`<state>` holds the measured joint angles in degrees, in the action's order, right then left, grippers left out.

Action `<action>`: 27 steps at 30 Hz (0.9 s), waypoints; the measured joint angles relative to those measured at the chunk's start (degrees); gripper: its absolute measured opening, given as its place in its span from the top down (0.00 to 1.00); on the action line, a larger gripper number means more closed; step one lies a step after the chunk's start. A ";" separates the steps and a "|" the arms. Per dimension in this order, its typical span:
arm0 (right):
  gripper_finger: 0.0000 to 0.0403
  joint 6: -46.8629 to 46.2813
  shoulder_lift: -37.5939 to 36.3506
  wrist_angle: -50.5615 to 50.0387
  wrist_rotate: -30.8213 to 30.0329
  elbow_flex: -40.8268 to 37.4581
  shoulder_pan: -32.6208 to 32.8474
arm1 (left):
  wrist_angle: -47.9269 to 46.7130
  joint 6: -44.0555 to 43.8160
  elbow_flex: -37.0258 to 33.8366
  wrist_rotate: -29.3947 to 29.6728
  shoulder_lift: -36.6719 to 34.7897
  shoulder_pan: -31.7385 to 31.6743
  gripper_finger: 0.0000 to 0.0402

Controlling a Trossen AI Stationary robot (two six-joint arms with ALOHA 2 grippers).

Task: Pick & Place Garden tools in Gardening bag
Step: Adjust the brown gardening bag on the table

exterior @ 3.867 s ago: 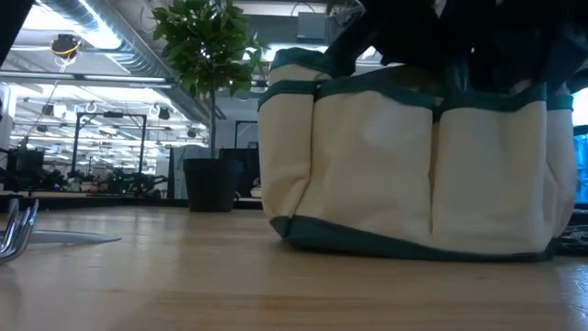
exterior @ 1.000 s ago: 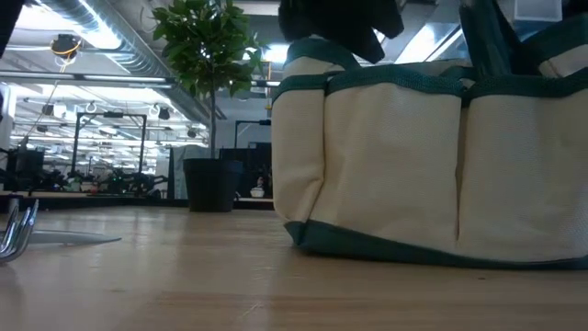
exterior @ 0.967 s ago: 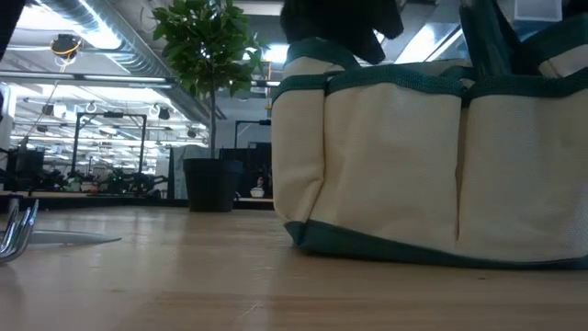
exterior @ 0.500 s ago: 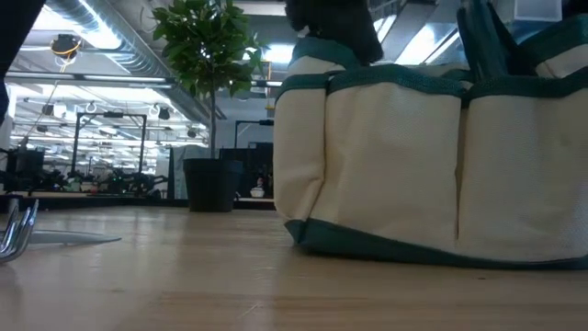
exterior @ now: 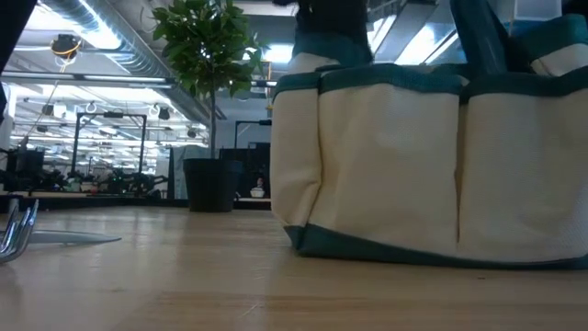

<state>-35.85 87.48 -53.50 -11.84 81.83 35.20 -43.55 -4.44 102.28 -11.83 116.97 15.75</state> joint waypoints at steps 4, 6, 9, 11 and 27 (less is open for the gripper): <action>0.56 0.32 0.64 0.15 0.01 -0.07 -0.20 | 0.01 -0.67 -0.06 0.54 1.38 0.76 0.58; 0.56 0.55 1.62 1.05 0.43 -0.07 -0.52 | -0.05 -1.80 -0.05 0.32 2.15 0.88 0.58; 0.56 2.42 3.76 2.70 2.04 -0.07 -1.02 | -0.68 -2.03 -0.06 0.29 2.45 0.83 0.61; 0.56 3.54 5.41 3.37 3.11 -0.07 -1.40 | -0.16 -1.90 -0.04 1.11 2.56 0.62 0.66; 0.56 6.07 7.87 2.49 7.82 -0.07 -4.31 | -1.20 -1.60 -0.06 0.52 2.62 0.35 0.99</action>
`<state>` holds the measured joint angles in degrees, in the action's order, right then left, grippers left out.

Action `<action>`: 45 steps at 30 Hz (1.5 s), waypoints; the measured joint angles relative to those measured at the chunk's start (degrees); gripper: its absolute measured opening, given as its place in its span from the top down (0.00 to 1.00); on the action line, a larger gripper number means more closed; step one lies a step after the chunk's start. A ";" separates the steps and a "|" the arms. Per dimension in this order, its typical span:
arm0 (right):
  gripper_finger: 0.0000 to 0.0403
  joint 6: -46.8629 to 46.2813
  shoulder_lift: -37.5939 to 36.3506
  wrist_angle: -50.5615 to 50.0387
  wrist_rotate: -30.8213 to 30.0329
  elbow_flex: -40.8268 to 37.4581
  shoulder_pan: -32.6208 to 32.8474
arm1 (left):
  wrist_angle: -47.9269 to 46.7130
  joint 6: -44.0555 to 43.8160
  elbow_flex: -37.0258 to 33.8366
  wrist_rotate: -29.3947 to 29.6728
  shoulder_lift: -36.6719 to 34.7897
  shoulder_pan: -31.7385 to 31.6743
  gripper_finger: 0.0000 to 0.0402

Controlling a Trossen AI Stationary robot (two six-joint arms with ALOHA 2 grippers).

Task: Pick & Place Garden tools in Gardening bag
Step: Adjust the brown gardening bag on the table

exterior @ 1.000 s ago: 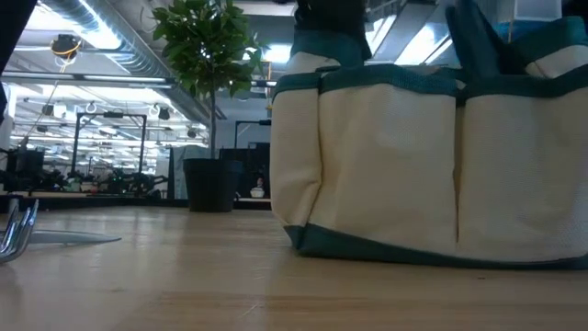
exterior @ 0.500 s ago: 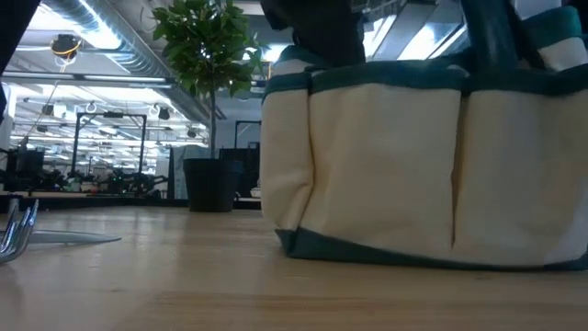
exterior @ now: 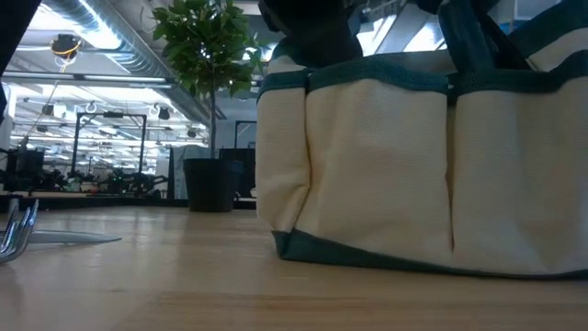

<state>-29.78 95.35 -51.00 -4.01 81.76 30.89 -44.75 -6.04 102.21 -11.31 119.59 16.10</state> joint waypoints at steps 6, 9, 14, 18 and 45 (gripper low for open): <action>0.56 -0.88 0.00 -0.03 1.62 0.00 -0.05 | -0.83 -2.18 0.00 3.03 0.00 0.14 0.99; 0.56 -1.67 0.00 -0.14 1.76 0.00 -0.07 | -0.90 -3.34 0.00 4.38 0.00 0.53 0.99; 0.56 -4.38 0.00 -0.17 4.12 0.00 -0.15 | -2.74 -7.54 0.07 10.09 0.00 1.31 0.99; 0.56 -5.91 0.00 -0.20 6.88 0.00 -0.11 | -6.21 -10.57 0.07 14.24 0.00 1.89 0.99; 0.56 4.01 3.11 4.26 -0.04 0.04 -1.92 | -5.29 -17.50 0.04 27.19 0.00 8.49 0.96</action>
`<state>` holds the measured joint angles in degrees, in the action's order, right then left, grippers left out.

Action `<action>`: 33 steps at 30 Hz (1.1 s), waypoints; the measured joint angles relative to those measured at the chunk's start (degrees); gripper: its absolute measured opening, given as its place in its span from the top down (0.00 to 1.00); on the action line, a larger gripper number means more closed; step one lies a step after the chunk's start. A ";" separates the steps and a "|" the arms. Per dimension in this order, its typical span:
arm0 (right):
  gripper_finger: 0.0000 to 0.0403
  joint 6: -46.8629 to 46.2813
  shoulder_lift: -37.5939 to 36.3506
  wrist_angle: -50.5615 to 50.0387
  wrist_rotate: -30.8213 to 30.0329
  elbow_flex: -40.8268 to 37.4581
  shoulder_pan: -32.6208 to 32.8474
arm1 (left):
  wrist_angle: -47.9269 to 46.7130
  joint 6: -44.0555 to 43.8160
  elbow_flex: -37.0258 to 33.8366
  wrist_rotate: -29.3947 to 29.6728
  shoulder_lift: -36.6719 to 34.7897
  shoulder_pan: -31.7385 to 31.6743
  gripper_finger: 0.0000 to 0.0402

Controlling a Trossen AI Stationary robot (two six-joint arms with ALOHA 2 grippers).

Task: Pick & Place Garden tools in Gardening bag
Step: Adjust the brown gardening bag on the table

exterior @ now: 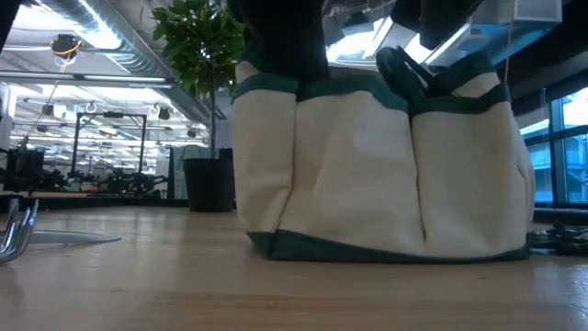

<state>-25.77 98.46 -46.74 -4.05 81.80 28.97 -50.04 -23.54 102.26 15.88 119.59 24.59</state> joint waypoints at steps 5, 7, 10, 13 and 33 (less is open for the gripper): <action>0.56 -0.19 -0.01 0.07 2.89 0.00 0.02 | 0.67 2.30 -0.04 0.89 -0.33 1.88 0.93; 0.56 -0.25 -0.01 0.50 3.21 0.00 0.02 | 1.20 3.70 -0.07 2.48 -0.69 2.12 0.92; 0.56 -0.38 -0.01 0.88 3.23 0.02 0.04 | 2.68 5.76 -0.11 4.08 -1.66 2.33 0.89; 0.56 -0.43 -0.01 0.83 3.21 0.02 0.16 | 3.46 7.51 -0.09 4.11 -2.10 2.38 0.83; 0.57 -4.20 -0.03 0.92 -2.16 -0.02 0.07 | 4.63 3.68 -0.07 -0.54 -4.92 -1.05 0.86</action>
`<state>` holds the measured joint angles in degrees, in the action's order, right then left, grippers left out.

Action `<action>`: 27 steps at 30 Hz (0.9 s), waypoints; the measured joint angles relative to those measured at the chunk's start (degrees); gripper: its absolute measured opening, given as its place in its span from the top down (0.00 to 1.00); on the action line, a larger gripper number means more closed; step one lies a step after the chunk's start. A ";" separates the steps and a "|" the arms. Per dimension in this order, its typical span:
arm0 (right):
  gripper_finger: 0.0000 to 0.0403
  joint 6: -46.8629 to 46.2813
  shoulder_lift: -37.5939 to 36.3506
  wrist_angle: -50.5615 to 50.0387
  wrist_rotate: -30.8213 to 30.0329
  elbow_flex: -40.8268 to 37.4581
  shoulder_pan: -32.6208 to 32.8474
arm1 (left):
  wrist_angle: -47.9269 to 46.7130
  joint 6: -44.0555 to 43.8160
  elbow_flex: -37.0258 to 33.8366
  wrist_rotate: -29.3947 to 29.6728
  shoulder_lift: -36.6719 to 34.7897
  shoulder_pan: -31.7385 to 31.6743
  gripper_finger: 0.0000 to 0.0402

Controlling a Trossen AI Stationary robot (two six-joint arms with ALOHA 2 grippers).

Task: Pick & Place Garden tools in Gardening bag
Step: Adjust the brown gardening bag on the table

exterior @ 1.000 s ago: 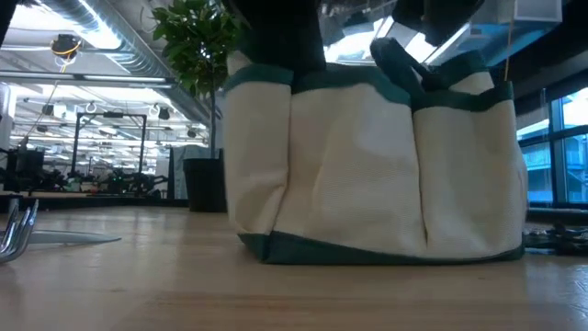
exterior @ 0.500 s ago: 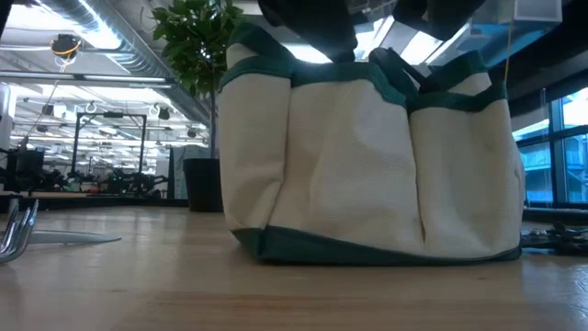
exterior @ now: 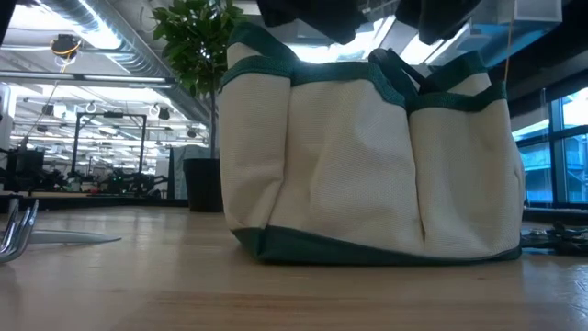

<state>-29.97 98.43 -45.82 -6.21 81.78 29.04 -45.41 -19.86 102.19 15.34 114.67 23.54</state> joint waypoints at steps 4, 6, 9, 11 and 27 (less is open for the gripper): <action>0.60 -1.10 -0.07 -0.31 -1.12 0.00 -0.35 | -0.52 -0.45 0.00 1.68 0.07 0.03 0.98; 0.61 -1.12 -0.07 -0.35 -1.15 0.00 -0.54 | -1.61 -1.21 0.00 3.24 0.07 0.03 0.99; 0.62 -1.16 -0.11 -0.38 -1.28 0.00 -0.66 | -4.00 -2.34 0.00 6.39 0.07 -0.07 0.99; 0.63 -1.31 -0.13 -0.37 -0.98 0.00 -0.66 | -5.15 -2.43 0.00 8.81 -0.03 -0.14 1.00; 0.64 2.59 -0.25 -6.15 -6.25 11.52 -3.94 | -4.36 -3.34 0.17 3.98 -11.48 -7.19 1.00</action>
<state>-27.38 98.18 -51.98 -12.46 93.30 25.09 -49.77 -23.20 102.37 19.32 103.19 16.35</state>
